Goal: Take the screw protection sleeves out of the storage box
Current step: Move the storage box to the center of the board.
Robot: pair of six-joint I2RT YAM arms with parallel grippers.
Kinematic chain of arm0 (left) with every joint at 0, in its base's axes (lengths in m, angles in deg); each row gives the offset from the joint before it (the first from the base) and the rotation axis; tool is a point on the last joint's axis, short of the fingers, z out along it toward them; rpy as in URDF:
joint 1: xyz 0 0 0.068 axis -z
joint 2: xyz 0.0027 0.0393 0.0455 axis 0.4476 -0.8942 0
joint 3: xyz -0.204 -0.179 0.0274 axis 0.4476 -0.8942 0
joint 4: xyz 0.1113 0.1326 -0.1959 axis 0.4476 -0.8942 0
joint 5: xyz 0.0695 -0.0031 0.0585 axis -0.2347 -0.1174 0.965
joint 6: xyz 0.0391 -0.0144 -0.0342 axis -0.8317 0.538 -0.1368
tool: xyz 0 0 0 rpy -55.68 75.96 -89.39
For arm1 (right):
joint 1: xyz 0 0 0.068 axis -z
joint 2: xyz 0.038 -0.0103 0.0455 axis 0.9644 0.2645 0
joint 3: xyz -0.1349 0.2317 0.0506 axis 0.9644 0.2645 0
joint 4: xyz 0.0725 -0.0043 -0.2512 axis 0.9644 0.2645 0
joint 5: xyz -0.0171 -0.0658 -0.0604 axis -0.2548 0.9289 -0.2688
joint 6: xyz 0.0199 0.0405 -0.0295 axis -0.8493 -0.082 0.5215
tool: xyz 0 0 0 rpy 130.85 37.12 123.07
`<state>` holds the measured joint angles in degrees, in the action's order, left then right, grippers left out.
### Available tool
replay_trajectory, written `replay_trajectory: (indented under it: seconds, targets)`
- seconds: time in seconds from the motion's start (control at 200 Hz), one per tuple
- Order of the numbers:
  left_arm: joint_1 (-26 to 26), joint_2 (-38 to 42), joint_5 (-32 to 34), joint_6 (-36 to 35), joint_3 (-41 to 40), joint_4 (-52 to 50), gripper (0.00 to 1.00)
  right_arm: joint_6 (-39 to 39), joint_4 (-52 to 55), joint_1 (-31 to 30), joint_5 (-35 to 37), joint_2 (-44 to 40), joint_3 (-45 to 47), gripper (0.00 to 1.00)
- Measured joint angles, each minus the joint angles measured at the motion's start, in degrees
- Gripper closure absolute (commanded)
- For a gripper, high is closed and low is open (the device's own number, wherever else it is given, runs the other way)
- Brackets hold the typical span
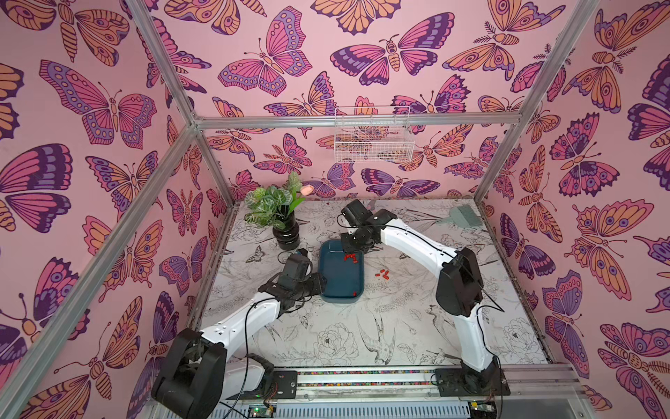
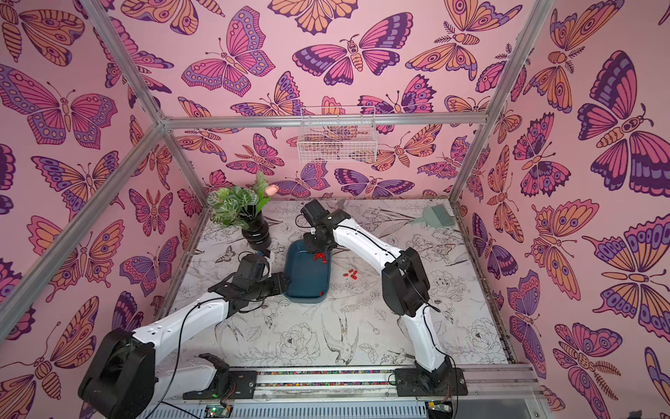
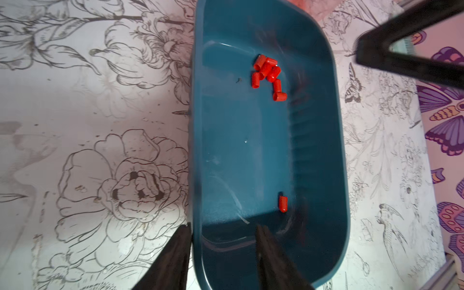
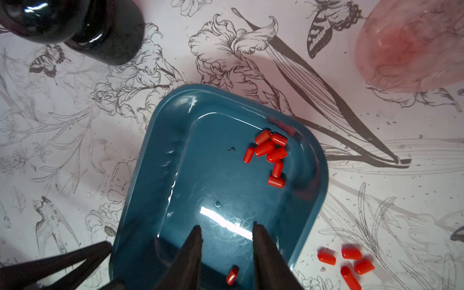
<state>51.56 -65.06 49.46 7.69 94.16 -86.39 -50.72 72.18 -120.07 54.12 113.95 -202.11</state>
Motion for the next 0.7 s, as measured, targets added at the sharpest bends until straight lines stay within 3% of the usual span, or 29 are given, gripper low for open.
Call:
replay_trajectory:
  seconds: [0.371, 0.701]
  targets:
    - [0.2, -0.6, -3.1, 0.0, 0.0, 2.1, 0.53, -1.6, 0.7, 0.0, 0.5, 3.9, -0.2, 0.63]
    - [0.2, 3.5, -3.1, 0.0, -1.2, 2.1, 0.53, -3.3, -0.7, 0.0, 1.6, 7.7, -0.2, 0.67]
